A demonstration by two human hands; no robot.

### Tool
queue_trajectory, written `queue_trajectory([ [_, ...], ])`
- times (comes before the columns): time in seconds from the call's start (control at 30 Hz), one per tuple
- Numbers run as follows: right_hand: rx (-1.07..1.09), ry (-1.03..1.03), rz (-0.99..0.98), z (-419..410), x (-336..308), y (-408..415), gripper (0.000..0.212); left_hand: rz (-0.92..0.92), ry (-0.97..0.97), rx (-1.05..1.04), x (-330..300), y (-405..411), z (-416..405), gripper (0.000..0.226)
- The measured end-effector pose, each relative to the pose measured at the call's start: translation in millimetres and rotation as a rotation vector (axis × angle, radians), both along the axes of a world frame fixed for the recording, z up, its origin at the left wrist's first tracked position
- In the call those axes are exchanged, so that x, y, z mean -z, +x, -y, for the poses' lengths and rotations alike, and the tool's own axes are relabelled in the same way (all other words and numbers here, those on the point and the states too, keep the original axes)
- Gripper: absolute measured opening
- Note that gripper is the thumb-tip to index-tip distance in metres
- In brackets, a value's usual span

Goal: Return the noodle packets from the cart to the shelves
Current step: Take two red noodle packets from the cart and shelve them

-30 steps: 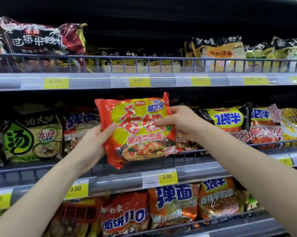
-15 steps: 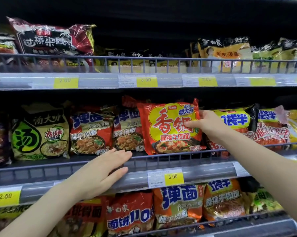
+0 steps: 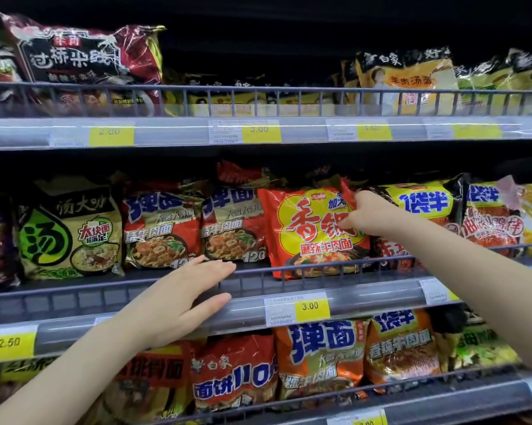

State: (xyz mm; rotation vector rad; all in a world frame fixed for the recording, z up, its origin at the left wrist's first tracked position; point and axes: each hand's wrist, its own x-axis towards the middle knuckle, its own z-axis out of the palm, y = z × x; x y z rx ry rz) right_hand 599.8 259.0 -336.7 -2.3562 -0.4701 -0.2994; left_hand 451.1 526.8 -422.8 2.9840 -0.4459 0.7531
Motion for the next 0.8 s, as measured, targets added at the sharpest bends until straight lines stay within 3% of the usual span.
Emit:
queue_trajectory([
  [0.17, 0.199, -0.146, 0.199, -17.4, 1.9, -7.0, 0.012, 0.007, -0.017, 0.014, -0.7, -1.4, 3.5, 0.096],
  [0.27, 0.269, -0.385, 0.488, -25.7, 15.9, -5.3, 0.083, 0.01, -0.021, 0.017, -0.1, -1.7, 3.1, 0.095],
  [0.3, 0.264, -0.468, 0.616, -26.8, 20.5, -6.1, 0.09, 0.015, -0.021, 0.017, 0.1, -0.8, 2.4, 0.095],
  [0.4, 0.265, -0.695, 0.752, -26.4, 26.7, -6.8, 0.08, 0.023, -0.021, 0.021, 2.4, 3.6, -0.5, 0.091],
  [0.5, 0.272, -0.702, 0.738, -27.1, 32.1, -10.1, 0.073, 0.043, 0.012, 0.03, 5.3, 8.4, -3.9, 0.084],
  [0.63, 0.068, -0.553, 0.842, -42.5, 39.6, -31.3, 0.078, 0.064, 0.054, 0.037, 7.5, 13.2, -7.4, 0.073],
  [0.73, -0.213, -0.587, 0.913, -67.0, 41.1, -48.5, 0.067, 0.028, 0.033, 0.04, 4.3, 11.2, -5.0, 0.066],
  [0.8, -0.378, -0.645, 0.89, -86.6, 36.7, -53.5, 0.071, -0.044, -0.072, 0.031, -0.5, 8.6, -1.7, 0.064],
])
